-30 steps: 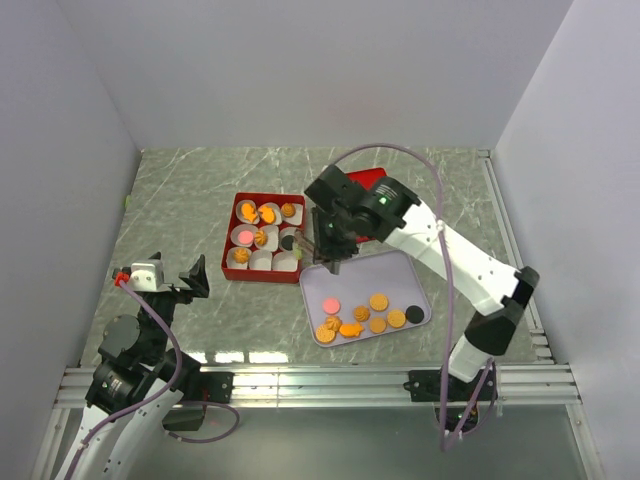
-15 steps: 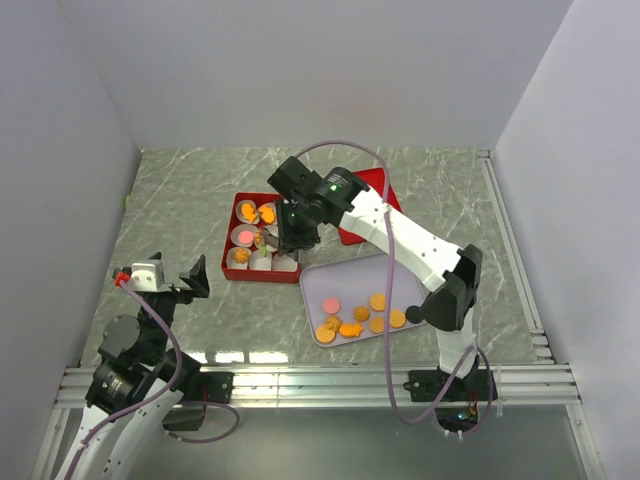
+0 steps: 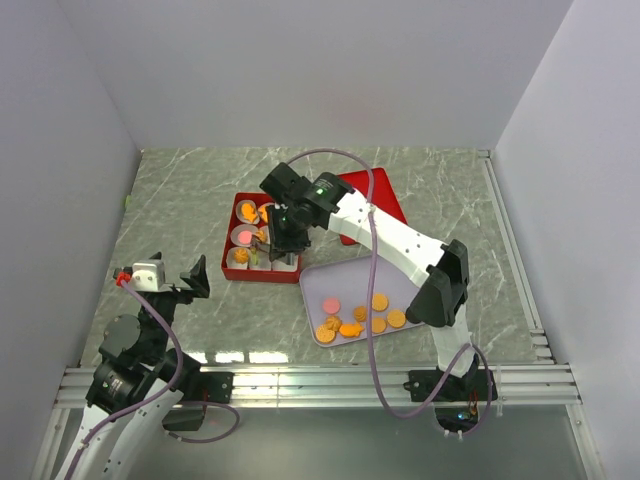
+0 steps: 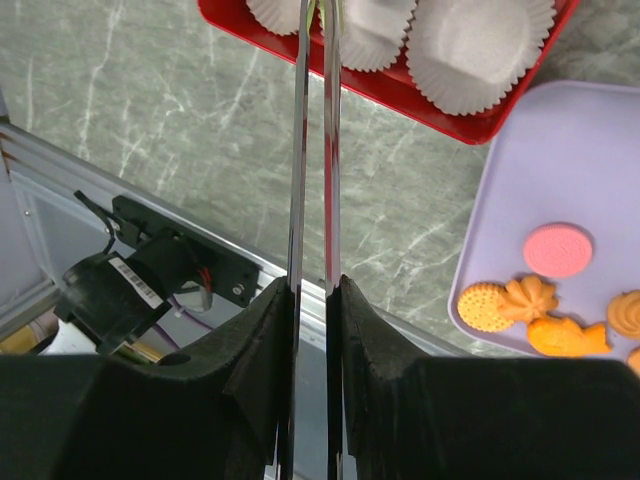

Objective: Pack the cookies

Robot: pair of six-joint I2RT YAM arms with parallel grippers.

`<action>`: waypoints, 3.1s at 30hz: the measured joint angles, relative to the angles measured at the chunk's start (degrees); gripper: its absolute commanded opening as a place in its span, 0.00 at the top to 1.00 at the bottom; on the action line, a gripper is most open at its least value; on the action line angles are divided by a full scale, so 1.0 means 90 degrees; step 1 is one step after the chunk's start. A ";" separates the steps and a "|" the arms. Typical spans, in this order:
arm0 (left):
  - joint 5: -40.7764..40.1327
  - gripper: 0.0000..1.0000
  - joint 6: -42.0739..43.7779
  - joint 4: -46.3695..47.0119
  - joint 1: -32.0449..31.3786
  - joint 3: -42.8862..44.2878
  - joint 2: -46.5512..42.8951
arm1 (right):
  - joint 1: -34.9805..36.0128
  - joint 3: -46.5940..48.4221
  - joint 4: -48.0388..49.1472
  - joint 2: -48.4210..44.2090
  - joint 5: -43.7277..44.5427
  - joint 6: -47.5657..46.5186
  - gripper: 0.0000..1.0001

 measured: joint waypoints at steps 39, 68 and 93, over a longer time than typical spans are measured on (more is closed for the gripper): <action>-0.0005 0.01 0.0070 0.0002 -0.0012 -0.0002 0.0000 | 0.0000 -0.0347 -0.0301 -0.0913 0.0746 -0.0160 0.58; -0.0007 0.00 0.0070 0.0002 -0.0012 -0.0002 0.0000 | 0.0733 -0.4760 -0.0211 -0.4296 0.1008 0.0840 0.51; -0.0005 0.00 0.0070 0.0000 -0.0012 -0.0002 0.0000 | 0.1078 -0.4874 -0.0563 -0.3738 0.1287 0.1010 0.49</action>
